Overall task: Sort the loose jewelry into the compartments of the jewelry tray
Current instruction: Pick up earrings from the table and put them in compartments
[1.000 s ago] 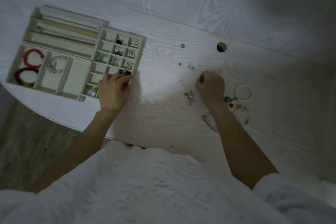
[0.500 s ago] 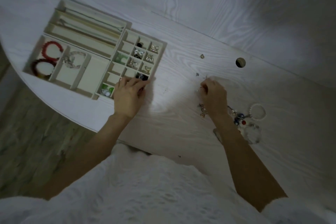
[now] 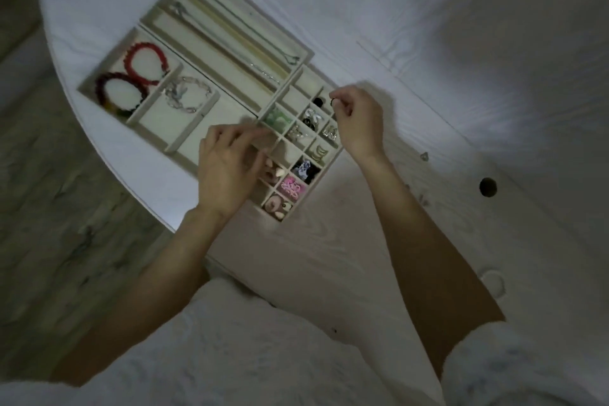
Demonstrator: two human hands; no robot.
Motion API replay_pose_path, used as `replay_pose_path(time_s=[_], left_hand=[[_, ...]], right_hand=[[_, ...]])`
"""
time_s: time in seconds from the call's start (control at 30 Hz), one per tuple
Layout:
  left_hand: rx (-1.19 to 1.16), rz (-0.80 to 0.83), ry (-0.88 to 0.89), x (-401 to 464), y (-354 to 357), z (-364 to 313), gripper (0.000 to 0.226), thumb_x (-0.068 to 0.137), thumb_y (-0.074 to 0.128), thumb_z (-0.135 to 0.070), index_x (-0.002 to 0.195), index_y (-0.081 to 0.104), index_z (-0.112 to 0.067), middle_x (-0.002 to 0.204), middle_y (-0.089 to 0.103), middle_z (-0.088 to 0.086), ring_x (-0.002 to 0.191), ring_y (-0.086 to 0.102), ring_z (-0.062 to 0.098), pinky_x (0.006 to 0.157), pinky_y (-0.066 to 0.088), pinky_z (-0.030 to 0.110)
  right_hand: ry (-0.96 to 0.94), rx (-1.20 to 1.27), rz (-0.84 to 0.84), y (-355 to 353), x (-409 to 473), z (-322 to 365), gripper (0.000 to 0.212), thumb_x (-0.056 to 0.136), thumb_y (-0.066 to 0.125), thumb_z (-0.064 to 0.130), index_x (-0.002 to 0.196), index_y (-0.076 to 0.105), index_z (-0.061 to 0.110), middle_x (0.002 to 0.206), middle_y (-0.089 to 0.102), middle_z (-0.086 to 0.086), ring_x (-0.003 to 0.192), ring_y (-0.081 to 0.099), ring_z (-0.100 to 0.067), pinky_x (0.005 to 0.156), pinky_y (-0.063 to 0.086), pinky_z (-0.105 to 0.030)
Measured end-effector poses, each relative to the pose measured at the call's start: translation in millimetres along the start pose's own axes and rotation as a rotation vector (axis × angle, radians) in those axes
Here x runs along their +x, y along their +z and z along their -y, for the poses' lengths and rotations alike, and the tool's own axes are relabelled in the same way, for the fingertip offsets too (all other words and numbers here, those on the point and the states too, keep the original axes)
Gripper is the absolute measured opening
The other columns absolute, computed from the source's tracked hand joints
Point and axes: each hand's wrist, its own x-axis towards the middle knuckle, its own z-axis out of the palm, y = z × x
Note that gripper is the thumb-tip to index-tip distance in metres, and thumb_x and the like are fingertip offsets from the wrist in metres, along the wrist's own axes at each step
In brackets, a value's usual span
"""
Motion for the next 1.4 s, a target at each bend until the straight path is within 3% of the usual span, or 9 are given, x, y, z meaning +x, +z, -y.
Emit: replay_pose_path(time_s=[0.07, 0.17, 0.4, 0.57, 0.7, 0.8, 0.97, 1.17, 1.4], left_hand=[[0.001, -0.007, 0.01, 6, -4, 12, 0.027, 0.092, 0.054, -0.025, 0.114, 0.067, -0.016, 0.107, 0.067, 0.004, 0.096, 0.056, 0.03, 0.085, 0.034, 0.033], [0.003, -0.005, -0.007, 13, -5, 29, 0.025, 0.094, 0.055, -0.023, 0.115, 0.067, -0.017, 0.108, 0.067, 0.003, 0.098, 0.056, 0.029, 0.088, 0.03, 0.027], [-0.035, -0.01, -0.042, 24, 0, 37, 0.025, 0.094, 0.058, -0.027, 0.115, 0.067, -0.017, 0.114, 0.064, 0.003, 0.1, 0.051, 0.029, 0.087, 0.028, 0.026], [-0.042, -0.013, -0.028, 27, 4, 34, 0.027, 0.092, 0.061, -0.027, 0.115, 0.067, -0.015, 0.11, 0.064, 0.005, 0.097, 0.048, 0.027, 0.083, 0.027, 0.025], [-0.042, -0.028, -0.037, 29, 6, 33, 0.025, 0.092, 0.062, -0.024, 0.114, 0.068, -0.013, 0.107, 0.064, 0.007, 0.096, 0.049, 0.028, 0.084, 0.026, 0.024], [-0.049, -0.018, -0.043, 30, 5, 33, 0.025, 0.094, 0.059, -0.024, 0.115, 0.067, -0.014, 0.108, 0.065, 0.007, 0.097, 0.05, 0.028, 0.085, 0.027, 0.024], [-0.075, -0.011, -0.054, 32, 4, 34, 0.025, 0.095, 0.057, -0.023, 0.116, 0.067, -0.014, 0.111, 0.064, 0.006, 0.099, 0.051, 0.028, 0.086, 0.027, 0.023], [-0.067, -0.014, -0.039, 32, 4, 32, 0.024, 0.094, 0.058, -0.02, 0.115, 0.067, -0.012, 0.108, 0.064, 0.008, 0.097, 0.05, 0.029, 0.085, 0.027, 0.025], [-0.062, -0.011, -0.037, 34, 7, 31, 0.025, 0.094, 0.057, -0.022, 0.113, 0.068, -0.011, 0.107, 0.064, 0.009, 0.097, 0.052, 0.031, 0.086, 0.029, 0.027]], right_hand=[[-0.049, -0.146, -0.015, 2, 6, -3, 0.018, 0.092, 0.054, 0.009, 0.106, 0.066, 0.01, 0.103, 0.064, -0.004, 0.094, 0.057, -0.016, 0.082, 0.049, -0.027], [-0.117, -0.274, -0.028, 5, 9, -6, 0.019, 0.088, 0.059, 0.008, 0.106, 0.065, 0.011, 0.099, 0.063, -0.005, 0.096, 0.054, -0.022, 0.081, 0.049, -0.035], [-0.194, -0.403, -0.079, -9, 6, -8, 0.018, 0.085, 0.058, 0.004, 0.099, 0.068, 0.01, 0.099, 0.063, -0.008, 0.095, 0.053, -0.024, 0.079, 0.048, -0.034], [-0.224, -0.442, 0.081, -8, 19, 2, 0.018, 0.087, 0.063, 0.011, 0.104, 0.066, 0.01, 0.094, 0.068, -0.007, 0.093, 0.058, -0.021, 0.08, 0.051, -0.036], [-0.212, -0.535, 0.137, -2, 26, -1, 0.022, 0.092, 0.056, 0.011, 0.112, 0.065, 0.013, 0.096, 0.067, -0.011, 0.089, 0.06, -0.022, 0.077, 0.053, -0.035], [-0.285, -0.615, 0.113, -1, 23, -3, 0.021, 0.091, 0.053, 0.009, 0.104, 0.071, 0.009, 0.09, 0.069, -0.012, 0.096, 0.055, -0.025, 0.076, 0.047, -0.032], [-0.415, -0.708, 0.081, 5, 7, -2, 0.022, 0.084, 0.055, 0.007, 0.097, 0.071, 0.0, 0.09, 0.067, -0.015, 0.093, 0.051, -0.032, 0.078, 0.047, -0.039], [-0.324, -0.547, -0.074, 0, -4, -3, 0.02, 0.079, 0.055, 0.003, 0.093, 0.07, 0.002, 0.096, 0.056, -0.015, 0.09, 0.053, -0.028, 0.074, 0.044, -0.031], [-0.254, -0.578, -0.009, 3, 1, -3, 0.026, 0.079, 0.052, 0.015, 0.091, 0.074, 0.009, 0.095, 0.054, -0.011, 0.089, 0.048, -0.026, 0.074, 0.034, -0.029]])
